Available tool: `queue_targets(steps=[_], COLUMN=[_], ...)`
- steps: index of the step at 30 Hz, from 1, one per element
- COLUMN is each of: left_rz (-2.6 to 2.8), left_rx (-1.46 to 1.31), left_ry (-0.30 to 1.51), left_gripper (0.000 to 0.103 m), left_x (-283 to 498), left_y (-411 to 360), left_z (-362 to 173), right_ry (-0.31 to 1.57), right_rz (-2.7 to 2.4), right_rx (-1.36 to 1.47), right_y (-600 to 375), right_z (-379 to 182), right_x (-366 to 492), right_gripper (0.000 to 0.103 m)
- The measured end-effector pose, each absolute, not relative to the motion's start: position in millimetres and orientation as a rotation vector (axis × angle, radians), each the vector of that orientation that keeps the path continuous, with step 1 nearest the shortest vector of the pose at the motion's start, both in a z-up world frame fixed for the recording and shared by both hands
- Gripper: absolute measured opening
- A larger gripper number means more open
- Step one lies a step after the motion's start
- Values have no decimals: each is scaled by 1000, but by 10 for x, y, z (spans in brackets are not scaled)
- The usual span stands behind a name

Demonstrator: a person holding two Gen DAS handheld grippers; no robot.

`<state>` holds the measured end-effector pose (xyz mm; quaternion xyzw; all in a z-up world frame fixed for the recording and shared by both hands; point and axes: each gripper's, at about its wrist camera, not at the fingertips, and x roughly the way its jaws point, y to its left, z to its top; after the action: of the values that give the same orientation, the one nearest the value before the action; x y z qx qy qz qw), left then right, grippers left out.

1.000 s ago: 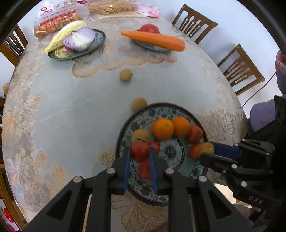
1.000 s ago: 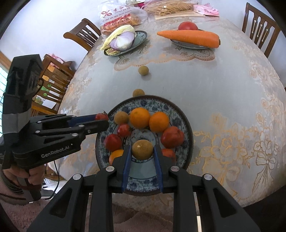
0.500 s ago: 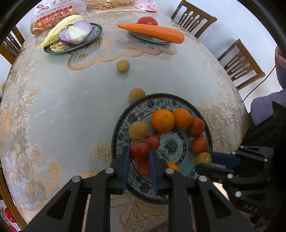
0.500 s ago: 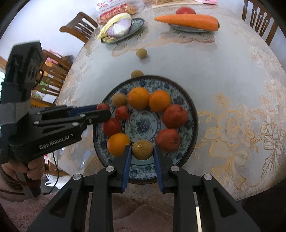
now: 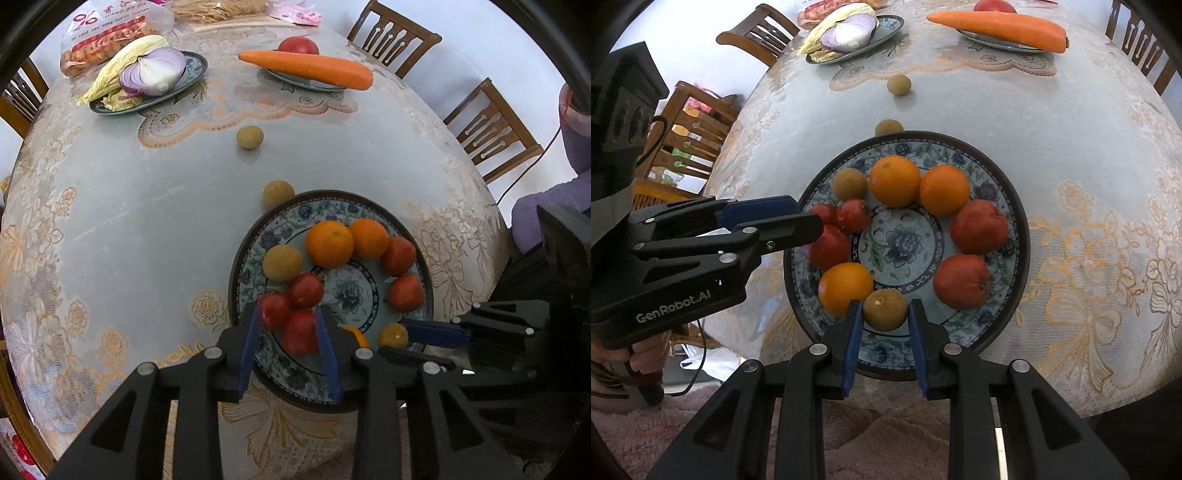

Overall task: Organize fruits
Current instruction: 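Move both tools back toward the remaining yellow-green fruits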

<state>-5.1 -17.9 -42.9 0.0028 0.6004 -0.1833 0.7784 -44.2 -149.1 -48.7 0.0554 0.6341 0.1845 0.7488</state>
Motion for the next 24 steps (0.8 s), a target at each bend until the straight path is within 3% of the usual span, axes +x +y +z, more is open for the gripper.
queue_targets(steps=[13, 24], left_rz=[-373, -354], left_rx=[-8, -21], left_ry=[1286, 1284], left_gripper=[36, 36], left_x=[-12, 35], left_y=[-104, -69], left_z=[-391, -386], right_ry=[1386, 1331], right_rz=[407, 405], right_rx=[115, 125], right_y=[-1449, -1510], right_z=[-491, -377], right_x=[-417, -377], right_gripper=[26, 35])
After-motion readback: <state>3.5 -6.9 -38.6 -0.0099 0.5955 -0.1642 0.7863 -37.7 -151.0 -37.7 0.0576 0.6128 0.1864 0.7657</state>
